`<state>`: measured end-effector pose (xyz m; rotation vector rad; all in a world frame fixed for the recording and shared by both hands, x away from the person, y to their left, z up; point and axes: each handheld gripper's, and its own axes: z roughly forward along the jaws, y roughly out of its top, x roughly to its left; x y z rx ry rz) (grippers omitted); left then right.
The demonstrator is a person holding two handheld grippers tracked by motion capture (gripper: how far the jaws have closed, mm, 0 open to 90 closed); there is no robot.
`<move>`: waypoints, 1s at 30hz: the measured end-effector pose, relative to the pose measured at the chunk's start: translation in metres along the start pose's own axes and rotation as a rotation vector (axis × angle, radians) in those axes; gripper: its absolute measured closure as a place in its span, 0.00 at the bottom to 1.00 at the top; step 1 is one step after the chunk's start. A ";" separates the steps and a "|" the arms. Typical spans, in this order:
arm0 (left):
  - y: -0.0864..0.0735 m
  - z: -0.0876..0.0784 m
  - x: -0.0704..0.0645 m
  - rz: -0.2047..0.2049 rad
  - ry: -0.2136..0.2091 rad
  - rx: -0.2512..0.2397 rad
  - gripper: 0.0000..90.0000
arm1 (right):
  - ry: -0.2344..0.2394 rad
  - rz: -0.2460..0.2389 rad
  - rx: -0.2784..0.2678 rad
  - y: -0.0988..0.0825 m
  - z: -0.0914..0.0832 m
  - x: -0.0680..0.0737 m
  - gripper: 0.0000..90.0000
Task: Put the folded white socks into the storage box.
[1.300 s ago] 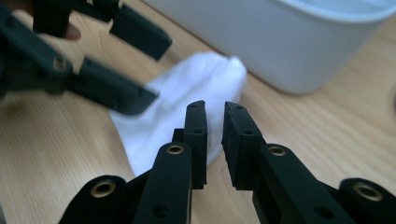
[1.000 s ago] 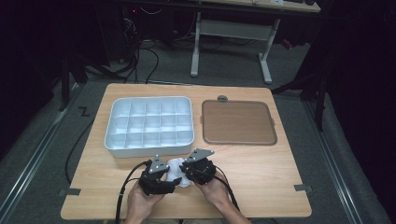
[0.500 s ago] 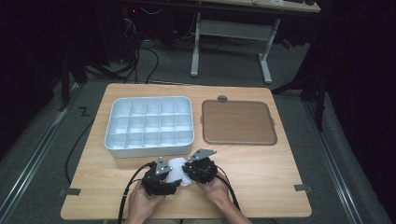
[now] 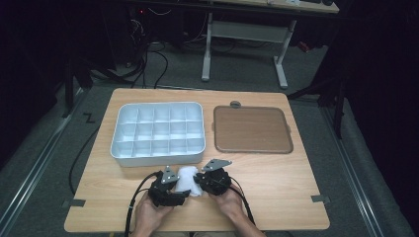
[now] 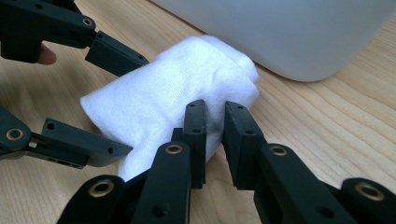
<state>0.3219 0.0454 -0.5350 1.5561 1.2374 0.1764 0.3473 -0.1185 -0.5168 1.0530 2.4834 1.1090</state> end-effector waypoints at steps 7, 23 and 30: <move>0.003 -0.006 0.007 -0.001 0.010 0.007 0.39 | 0.000 0.013 -0.010 0.001 0.005 0.005 0.89; 0.017 -0.031 0.028 -0.080 0.019 -0.024 0.35 | 0.008 0.007 -0.013 0.003 0.020 0.019 0.82; 0.036 -0.039 0.020 -0.135 -0.021 -0.073 0.32 | -0.002 0.022 -0.042 0.000 0.004 0.013 0.81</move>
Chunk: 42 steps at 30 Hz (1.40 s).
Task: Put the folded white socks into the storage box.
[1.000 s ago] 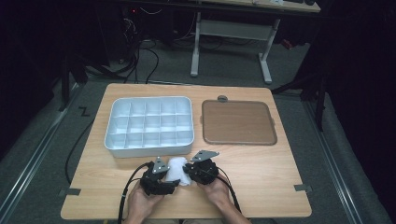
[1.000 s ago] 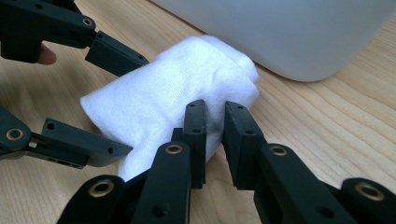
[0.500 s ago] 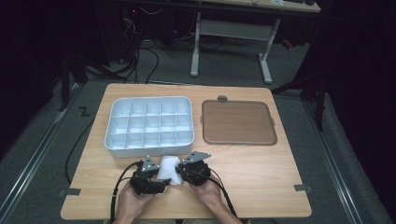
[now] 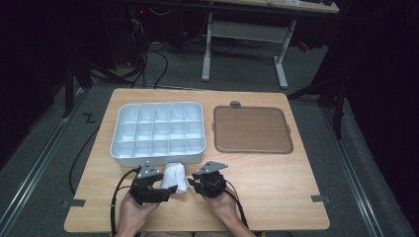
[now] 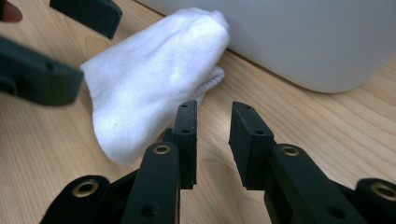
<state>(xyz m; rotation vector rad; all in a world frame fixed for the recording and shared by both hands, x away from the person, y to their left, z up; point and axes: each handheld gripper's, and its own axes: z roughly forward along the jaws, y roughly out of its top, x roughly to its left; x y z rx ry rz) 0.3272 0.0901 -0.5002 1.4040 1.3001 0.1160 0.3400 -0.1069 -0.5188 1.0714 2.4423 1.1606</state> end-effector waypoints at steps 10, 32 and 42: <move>0.019 0.018 0.008 -0.085 0.054 -0.034 0.30 | -0.083 0.042 -0.017 -0.019 -0.030 -0.028 0.76; 0.007 0.042 0.024 -0.139 0.113 0.019 0.42 | -0.418 0.274 -0.019 -0.107 -0.122 -0.128 0.58; 0.006 0.041 0.023 -0.165 0.094 0.029 0.55 | -0.487 0.284 0.001 -0.112 -0.129 -0.141 0.51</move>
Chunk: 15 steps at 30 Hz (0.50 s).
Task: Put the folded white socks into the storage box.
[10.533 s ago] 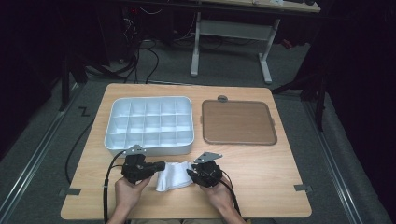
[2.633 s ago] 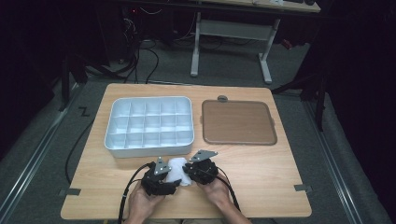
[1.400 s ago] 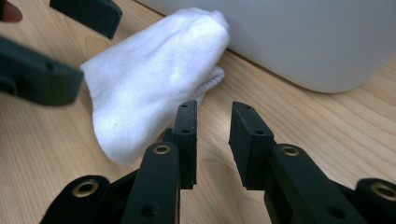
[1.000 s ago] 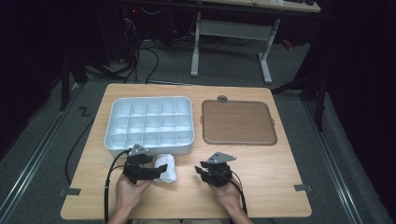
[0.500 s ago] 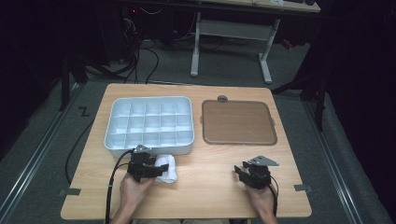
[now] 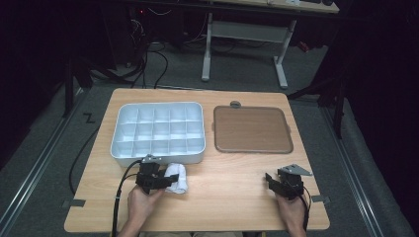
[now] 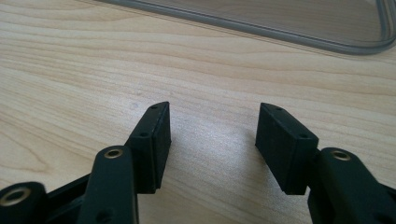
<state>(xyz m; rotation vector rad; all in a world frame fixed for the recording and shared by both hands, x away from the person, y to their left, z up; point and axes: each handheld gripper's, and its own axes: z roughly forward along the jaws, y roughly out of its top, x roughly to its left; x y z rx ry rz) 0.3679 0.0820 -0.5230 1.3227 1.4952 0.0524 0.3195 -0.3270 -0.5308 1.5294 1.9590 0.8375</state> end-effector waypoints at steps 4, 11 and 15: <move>-0.001 -0.001 -0.001 -0.005 -0.011 0.004 0.61 | 0.003 -0.003 0.002 0.000 0.000 0.000 0.48; -0.001 -0.002 -0.002 -0.021 -0.034 0.023 0.76 | 0.002 -0.002 0.004 0.000 0.000 0.000 0.46; -0.001 -0.002 -0.005 -0.003 -0.039 0.034 0.78 | 0.004 -0.005 0.003 0.000 0.000 0.000 0.45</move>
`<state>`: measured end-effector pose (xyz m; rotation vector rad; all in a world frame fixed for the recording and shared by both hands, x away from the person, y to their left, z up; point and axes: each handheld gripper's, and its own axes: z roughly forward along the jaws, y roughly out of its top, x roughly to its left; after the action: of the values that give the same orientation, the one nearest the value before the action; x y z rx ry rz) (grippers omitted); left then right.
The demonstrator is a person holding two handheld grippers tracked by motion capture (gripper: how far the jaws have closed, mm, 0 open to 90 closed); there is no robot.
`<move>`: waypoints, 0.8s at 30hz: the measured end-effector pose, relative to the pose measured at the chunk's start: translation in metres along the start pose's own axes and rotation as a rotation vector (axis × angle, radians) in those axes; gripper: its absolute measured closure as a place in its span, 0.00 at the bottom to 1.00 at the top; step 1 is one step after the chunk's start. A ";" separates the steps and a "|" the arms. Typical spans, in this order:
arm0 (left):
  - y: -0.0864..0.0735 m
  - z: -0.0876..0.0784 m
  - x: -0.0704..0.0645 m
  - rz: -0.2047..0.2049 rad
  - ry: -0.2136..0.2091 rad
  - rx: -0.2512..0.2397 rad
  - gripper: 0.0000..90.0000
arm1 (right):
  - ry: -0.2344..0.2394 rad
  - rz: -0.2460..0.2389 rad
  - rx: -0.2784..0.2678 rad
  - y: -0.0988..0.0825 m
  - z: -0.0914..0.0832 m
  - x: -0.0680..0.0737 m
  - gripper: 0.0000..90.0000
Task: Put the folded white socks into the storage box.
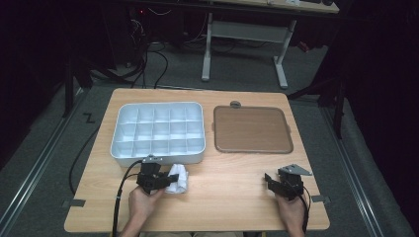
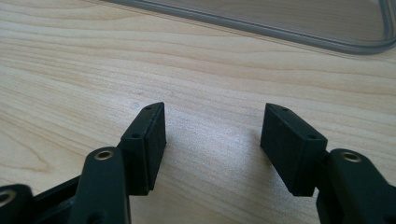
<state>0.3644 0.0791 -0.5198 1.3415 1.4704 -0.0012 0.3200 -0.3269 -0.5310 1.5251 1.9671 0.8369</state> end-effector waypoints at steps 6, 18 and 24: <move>-0.001 -0.004 -0.005 0.006 -0.013 0.008 0.80 | 0.003 0.003 0.001 0.000 0.000 0.000 0.45; 0.002 -0.015 -0.017 0.062 -0.038 0.015 0.81 | 0.004 -0.003 0.001 0.000 0.000 0.000 0.44; 0.005 -0.020 -0.019 0.065 -0.047 0.009 0.81 | 0.005 -0.002 0.002 0.000 0.000 0.001 0.44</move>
<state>0.3496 0.0801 -0.4957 1.3873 1.3887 0.0027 0.3200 -0.3264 -0.5311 1.5240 1.9733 0.8388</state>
